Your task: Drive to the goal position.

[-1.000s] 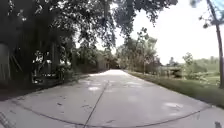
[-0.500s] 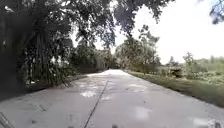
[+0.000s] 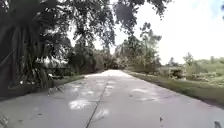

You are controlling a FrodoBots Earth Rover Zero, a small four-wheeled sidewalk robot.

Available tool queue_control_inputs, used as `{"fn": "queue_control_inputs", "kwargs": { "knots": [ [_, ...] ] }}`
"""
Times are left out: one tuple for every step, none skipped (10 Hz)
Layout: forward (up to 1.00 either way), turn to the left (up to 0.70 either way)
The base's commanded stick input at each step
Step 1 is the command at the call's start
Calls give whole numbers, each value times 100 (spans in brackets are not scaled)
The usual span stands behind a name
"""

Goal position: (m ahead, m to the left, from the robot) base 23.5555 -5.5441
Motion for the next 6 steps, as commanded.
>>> {"fn": "queue_control_inputs", "kwargs": {
  "knots": [
    [100, 0],
    [100, 0],
    [100, 0],
    [100, 0],
    [100, 0],
    [100, 0]
  ]
}}
